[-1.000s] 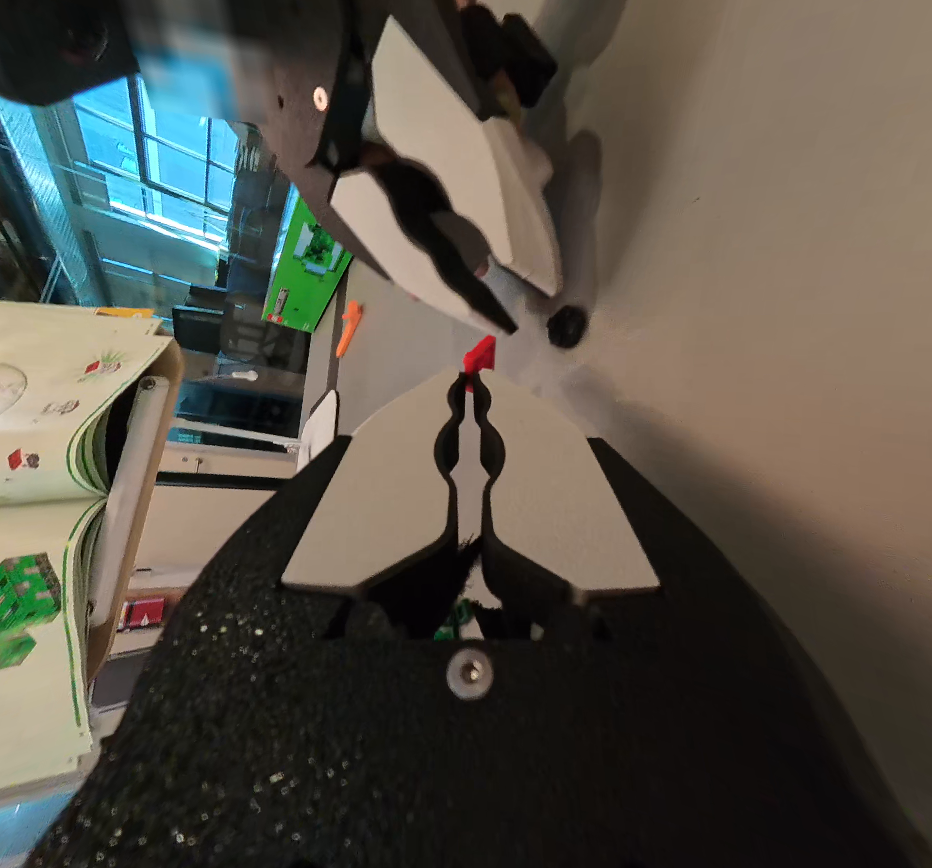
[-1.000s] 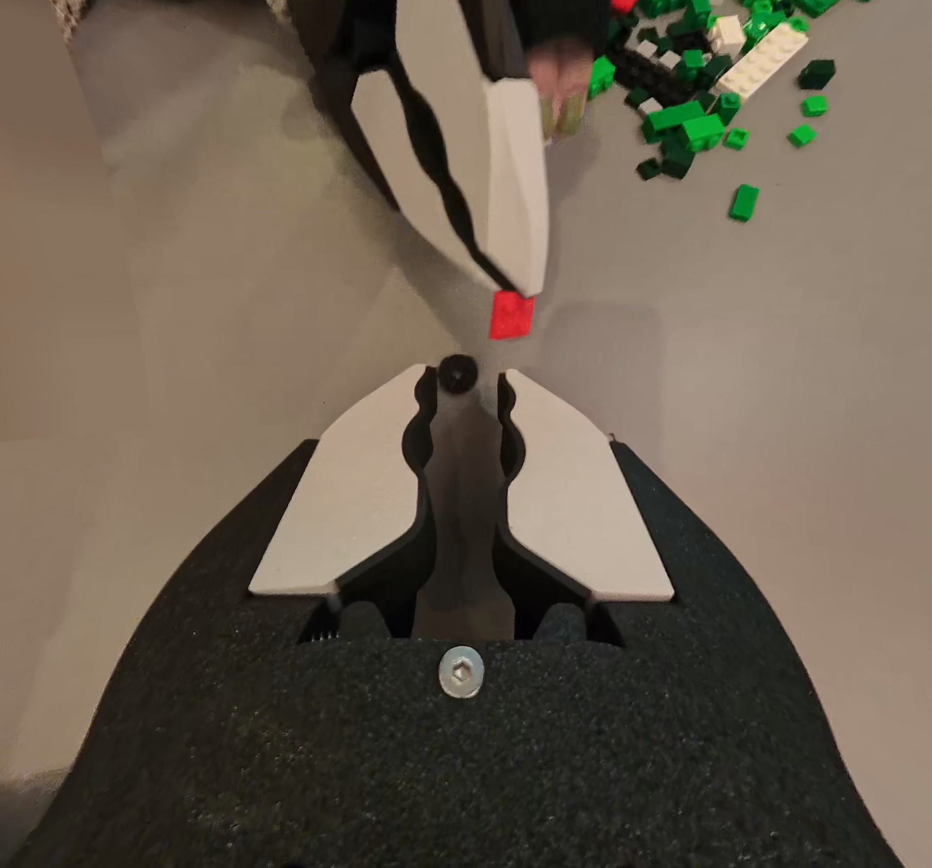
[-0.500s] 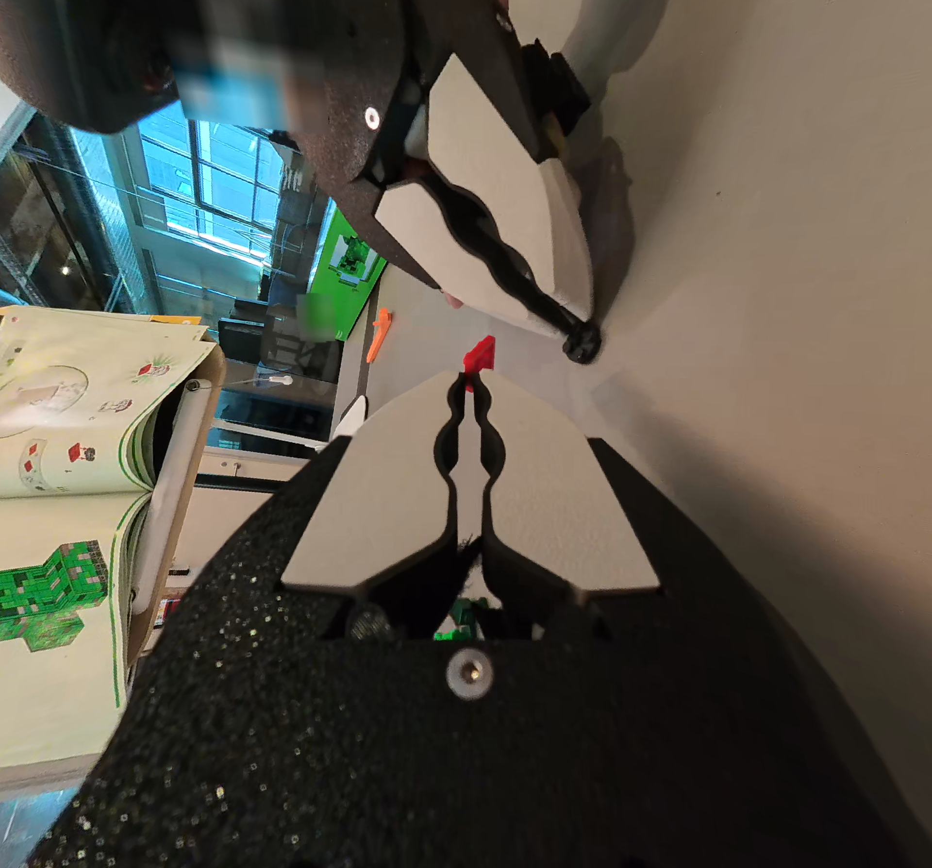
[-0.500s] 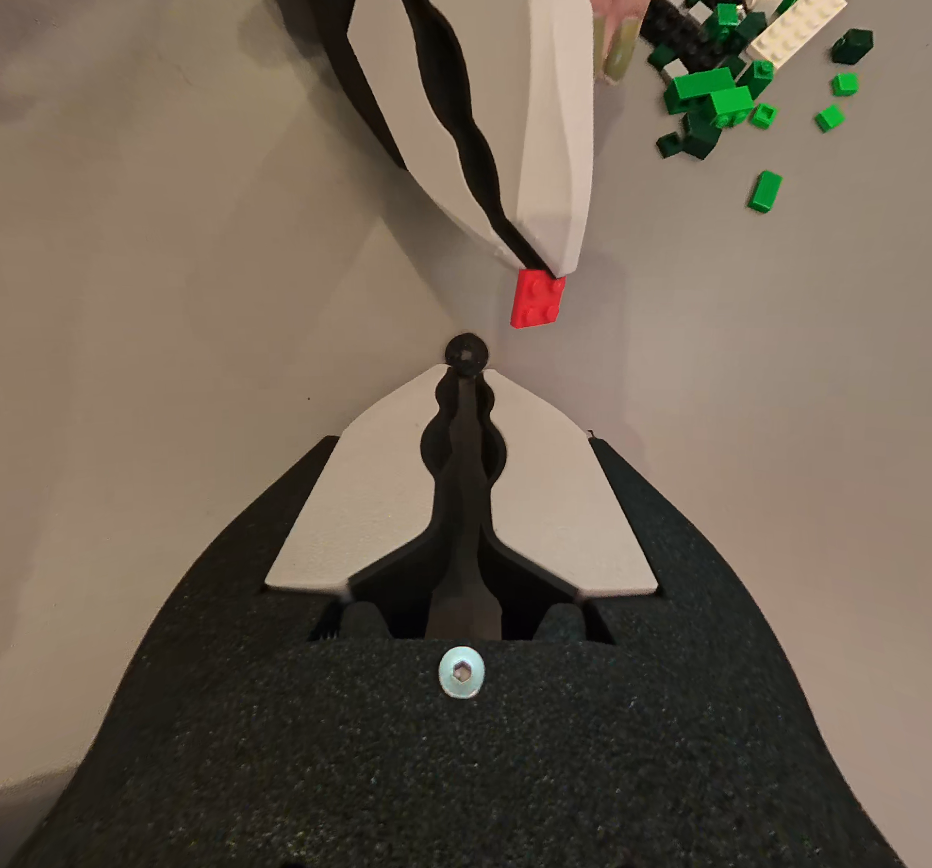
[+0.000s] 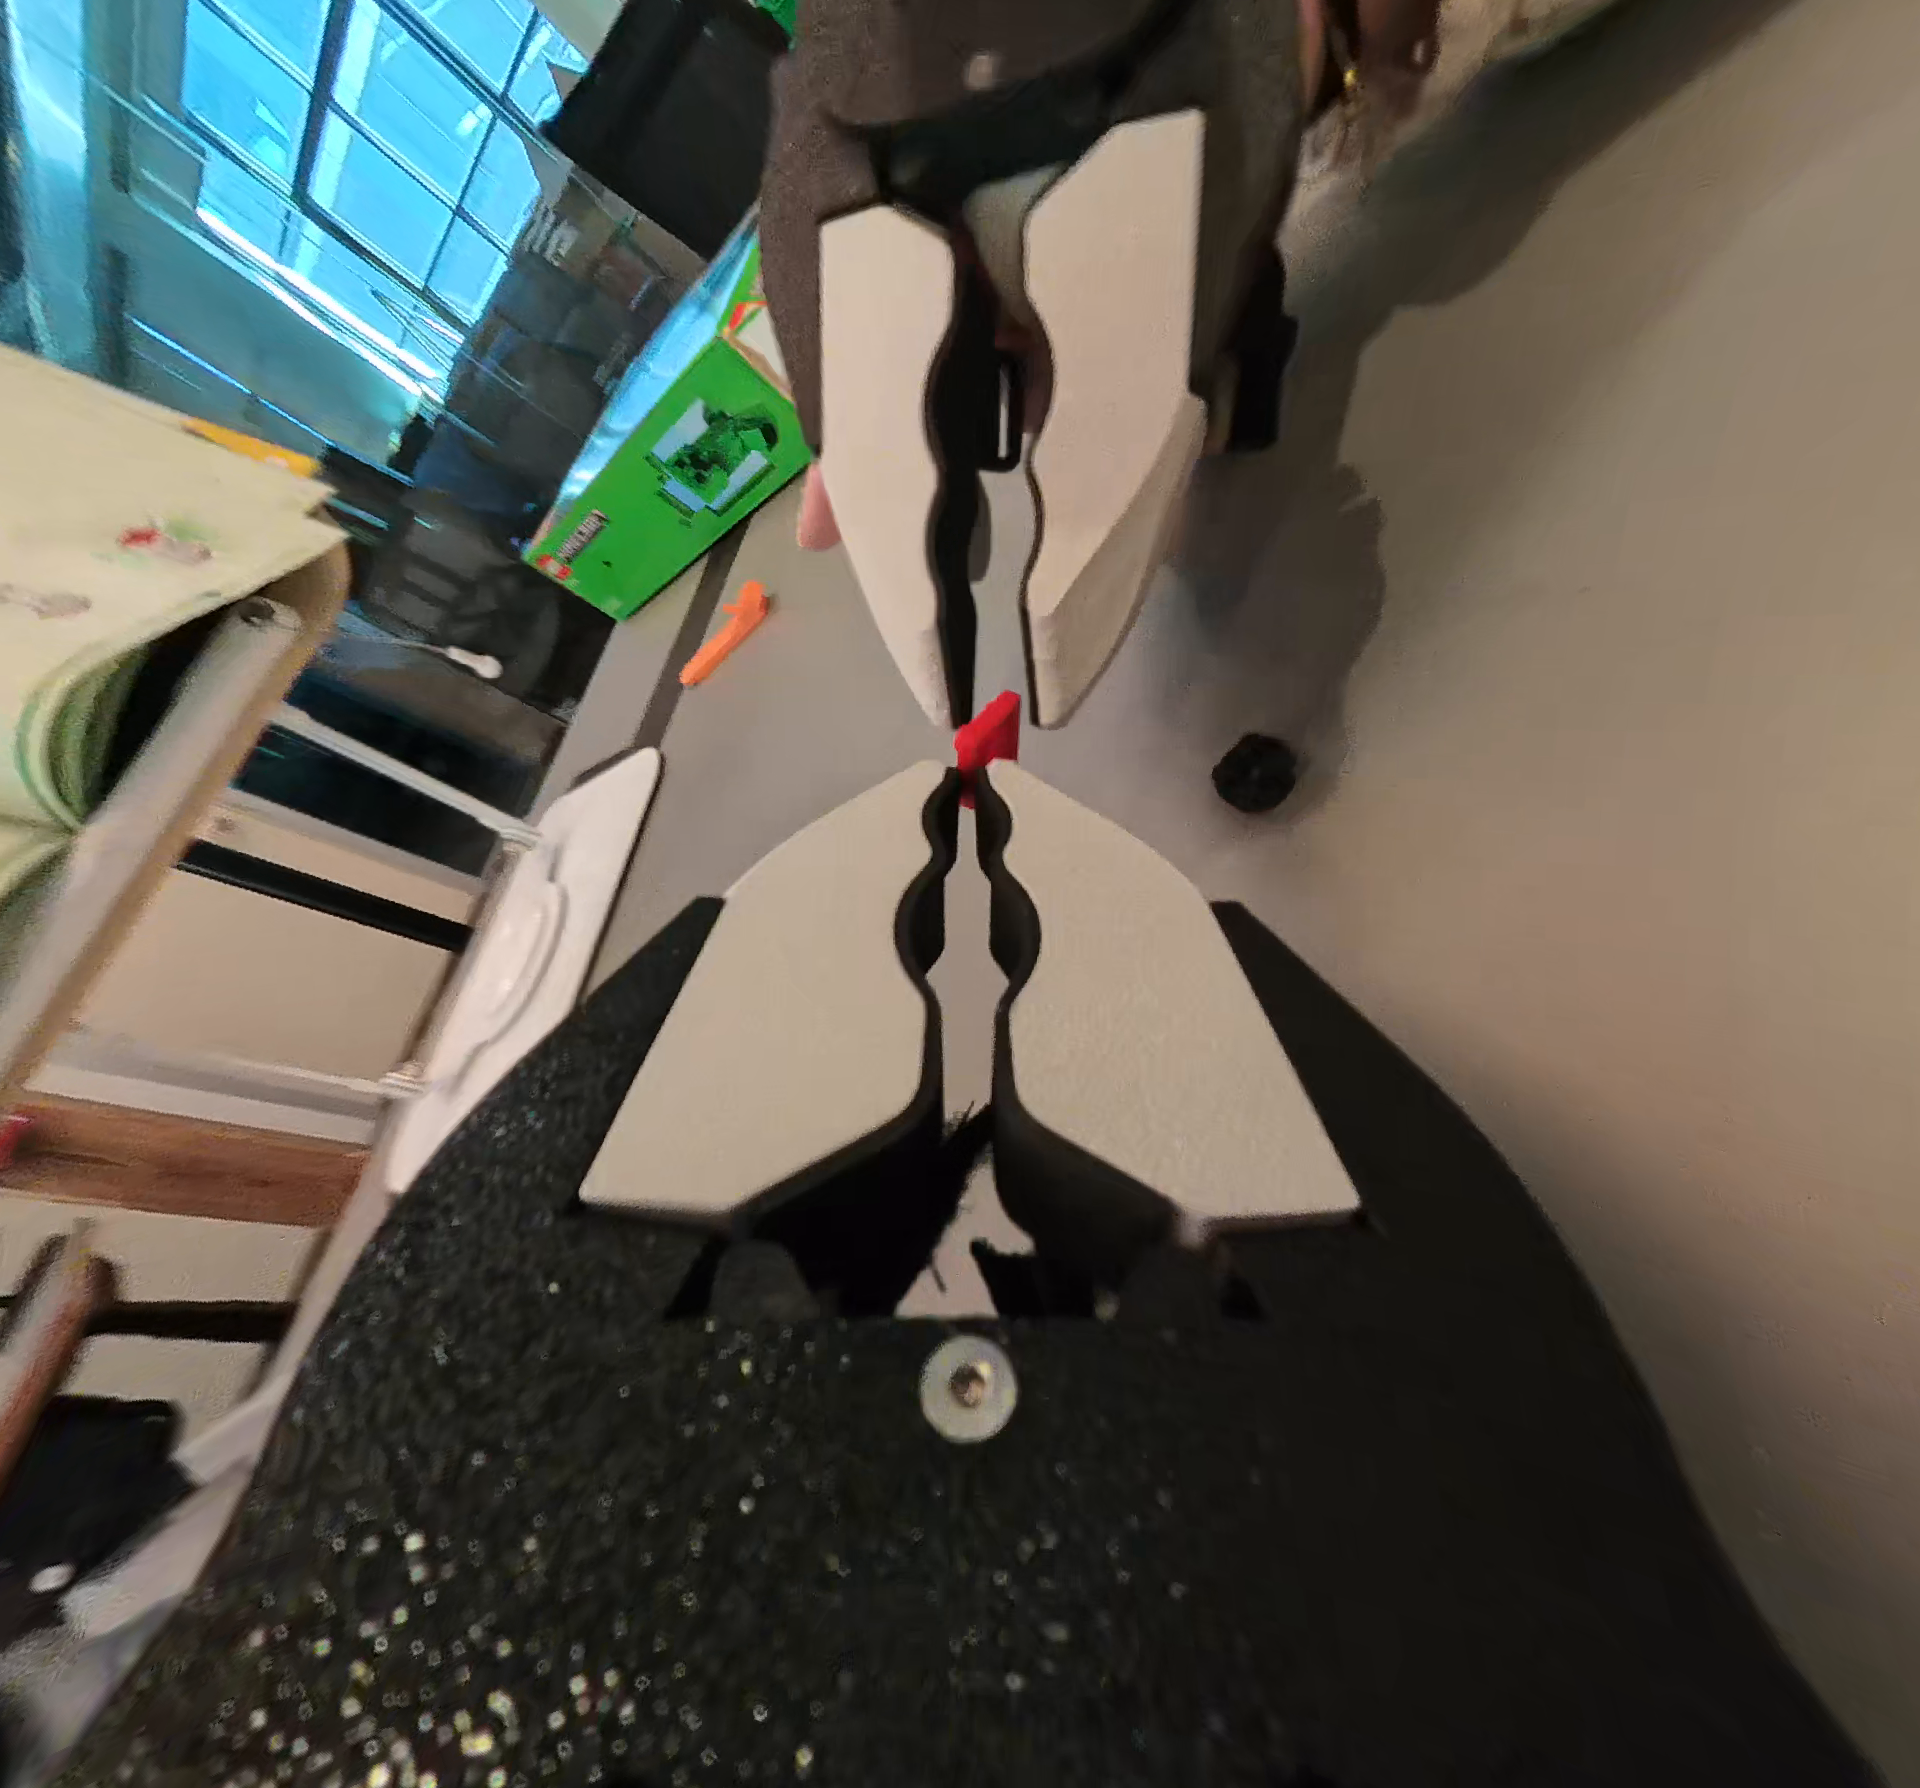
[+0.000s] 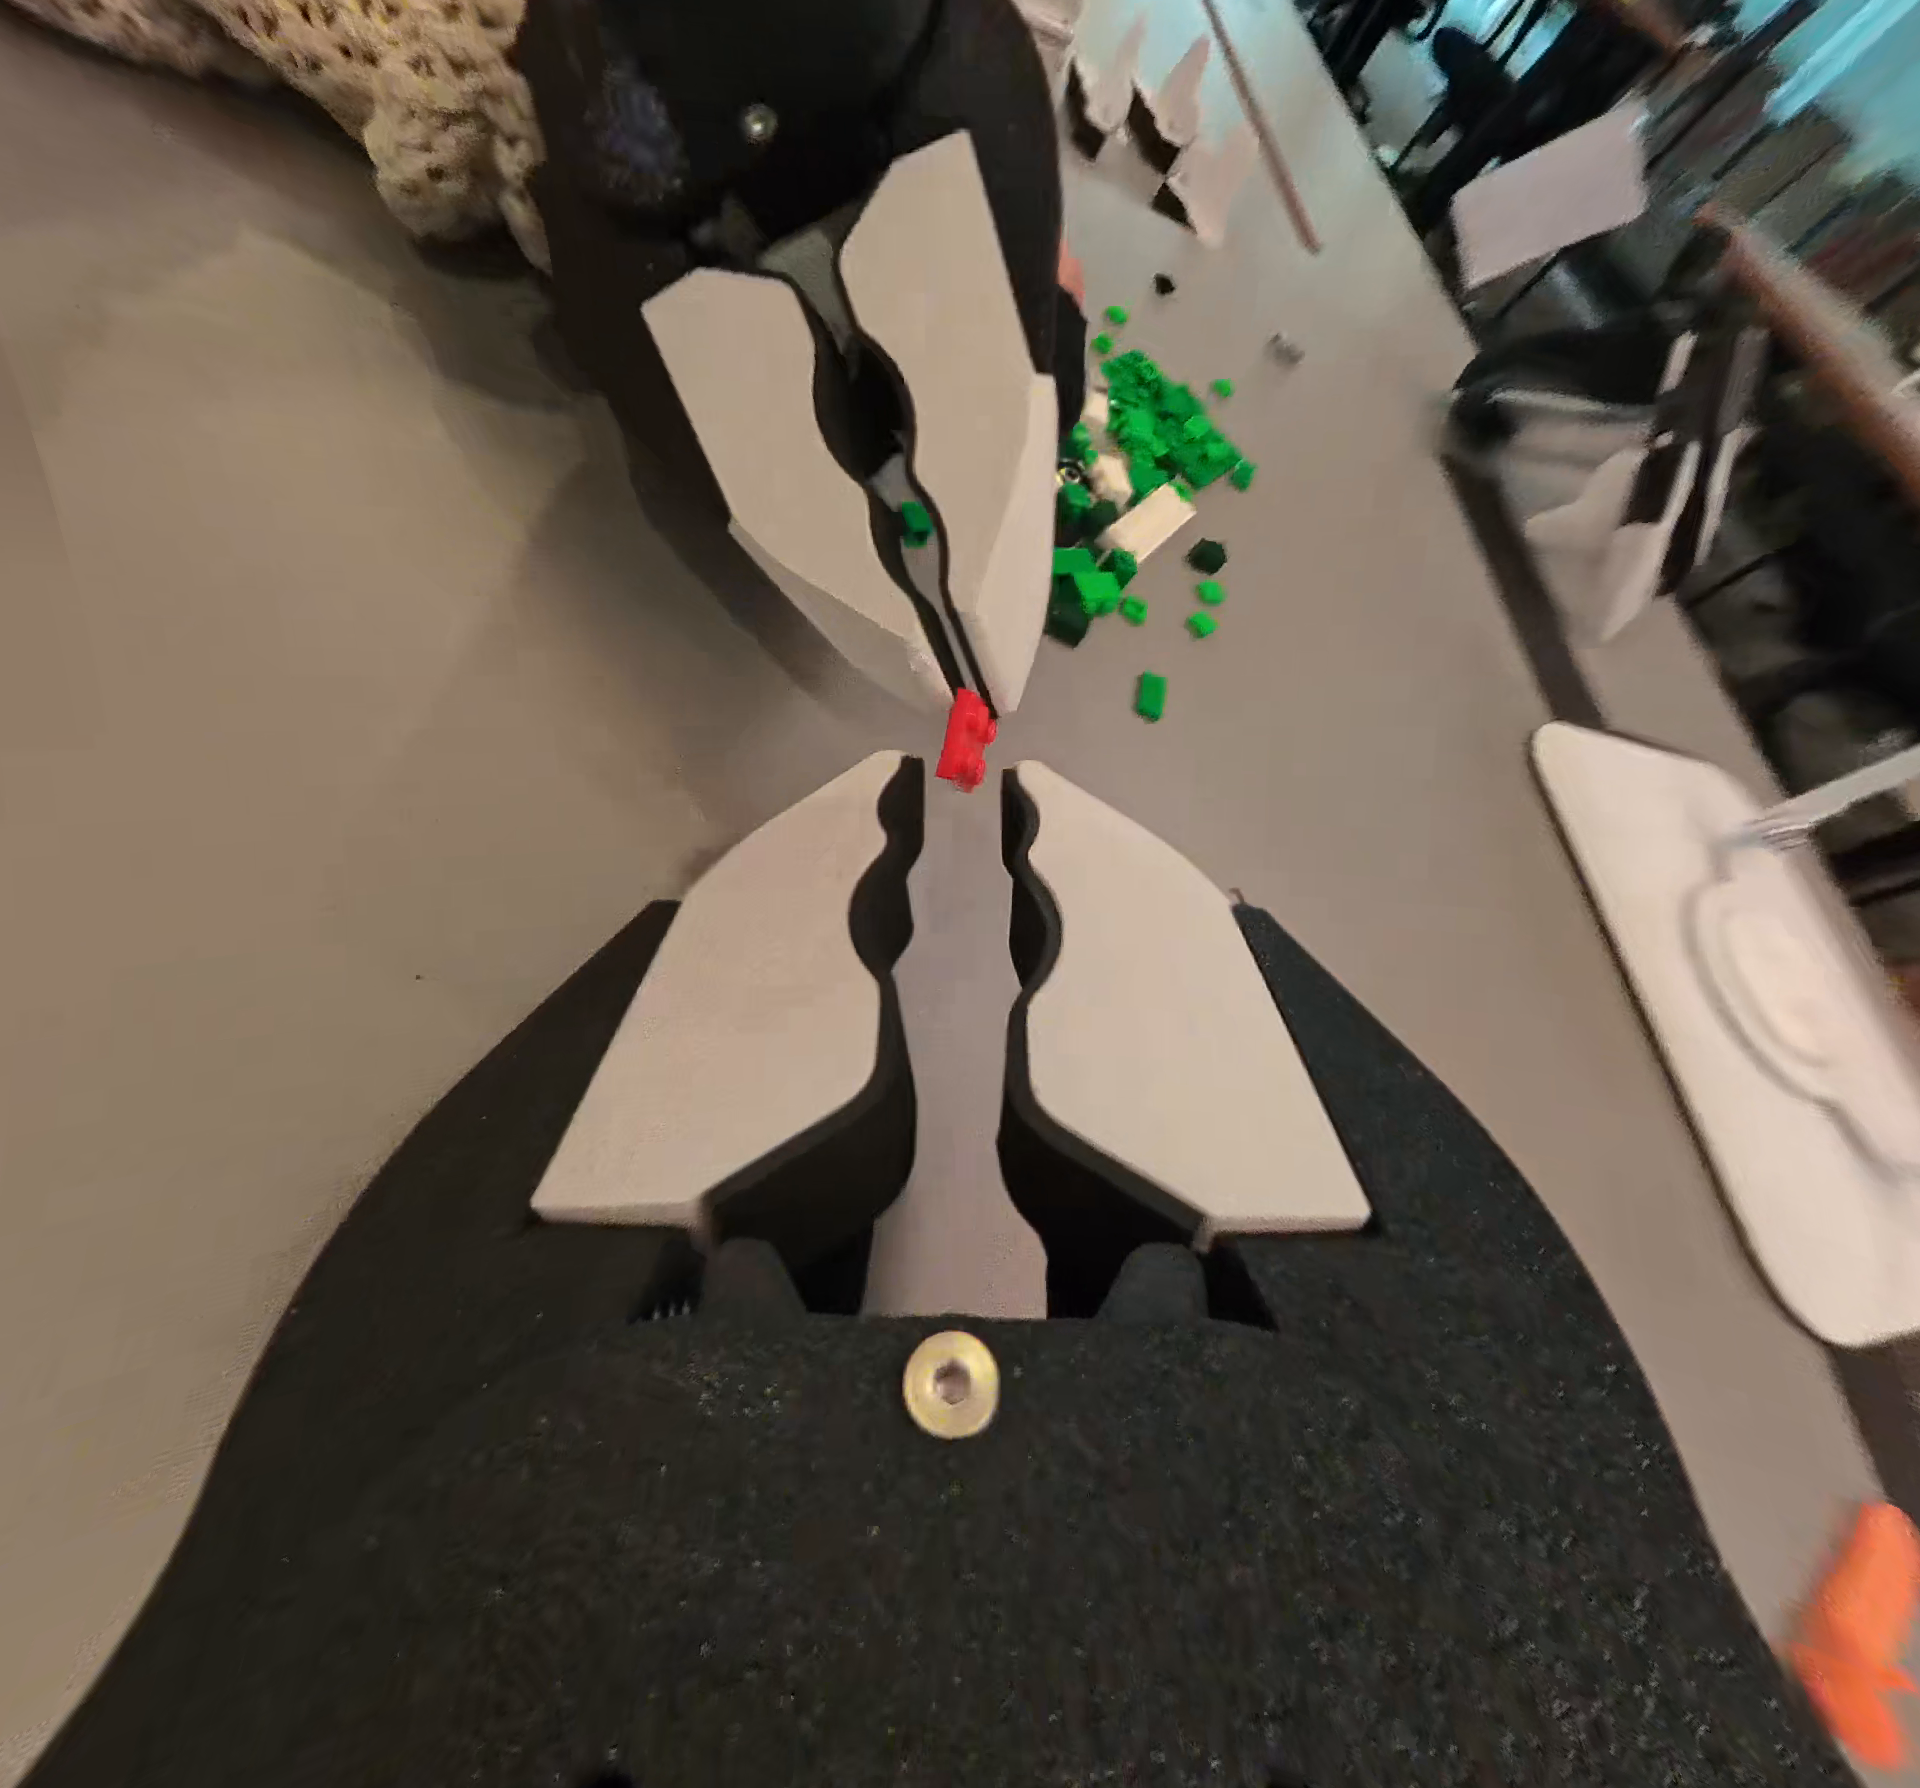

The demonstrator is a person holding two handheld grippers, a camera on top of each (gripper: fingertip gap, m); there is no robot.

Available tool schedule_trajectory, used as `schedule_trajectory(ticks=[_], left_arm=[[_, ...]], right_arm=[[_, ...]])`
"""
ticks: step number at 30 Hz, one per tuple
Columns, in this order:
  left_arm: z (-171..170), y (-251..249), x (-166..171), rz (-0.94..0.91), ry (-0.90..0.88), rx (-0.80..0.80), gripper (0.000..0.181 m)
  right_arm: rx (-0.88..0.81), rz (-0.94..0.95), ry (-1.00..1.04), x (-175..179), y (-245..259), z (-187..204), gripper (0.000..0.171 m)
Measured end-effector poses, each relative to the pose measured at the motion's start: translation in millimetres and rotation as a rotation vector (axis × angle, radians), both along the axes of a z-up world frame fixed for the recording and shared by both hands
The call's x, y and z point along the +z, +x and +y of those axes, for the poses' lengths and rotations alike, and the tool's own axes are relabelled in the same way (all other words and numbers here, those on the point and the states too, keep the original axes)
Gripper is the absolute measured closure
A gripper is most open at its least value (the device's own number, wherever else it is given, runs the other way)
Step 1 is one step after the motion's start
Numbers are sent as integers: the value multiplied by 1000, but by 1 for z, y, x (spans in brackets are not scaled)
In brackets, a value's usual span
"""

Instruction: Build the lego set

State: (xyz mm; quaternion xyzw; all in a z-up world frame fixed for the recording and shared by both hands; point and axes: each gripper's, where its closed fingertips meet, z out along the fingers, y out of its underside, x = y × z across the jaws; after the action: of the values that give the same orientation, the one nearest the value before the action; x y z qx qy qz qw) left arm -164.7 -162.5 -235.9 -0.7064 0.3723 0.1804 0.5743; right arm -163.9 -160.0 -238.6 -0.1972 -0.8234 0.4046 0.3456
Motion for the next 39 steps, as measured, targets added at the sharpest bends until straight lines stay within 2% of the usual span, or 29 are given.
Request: schedule_trajectory(ticks=[3, 7, 9, 11, 14, 16, 19, 23, 28, 30, 36, 39], left_arm=[[0, 0, 2, -115, -31, -11, 179], [1, 4, 1, -192, -63, -31, 178], [1, 5, -3, -193, -91, -36, 162], [0, 9, -10, -189, -142, -56, 153], [-4, 26, -22, -220, -279, -118, 158], [-2, 30, -29, -291, -387, -81, 149], [3, 34, -28, -442, -492, -25, 148], [0, 30, -36, -411, -550, 21, 157], [-1, 31, -47, -400, -612, 60, 147], [-1, 33, -49, -405, -627, 57, 149], [-2, 33, -49, -409, -641, 47, 161], [-1, 33, -49, -379, -620, 36, 162]], right_arm=[[-2, 76, 59, 3, -1, -1, 166], [-12, 97, 86, 2, 1, 3, 167], [-80, 140, 133, 1, 1, 19, 167], [-137, 170, 230, -4, 4, 38, 167], [-165, 174, 413, -14, 13, 53, 167], [-167, 202, 542, -16, 16, 57, 167], [-140, 219, 695, -19, 19, 58, 167], [-89, 214, 827, -28, 22, 54, 167], [-20, 233, 957, -34, 28, 49, 167], [7, 224, 997, -38, 30, 49, 167], [43, 189, 1010, -42, 34, 45, 166], [50, 118, 993, -42, 40, 44, 164]])
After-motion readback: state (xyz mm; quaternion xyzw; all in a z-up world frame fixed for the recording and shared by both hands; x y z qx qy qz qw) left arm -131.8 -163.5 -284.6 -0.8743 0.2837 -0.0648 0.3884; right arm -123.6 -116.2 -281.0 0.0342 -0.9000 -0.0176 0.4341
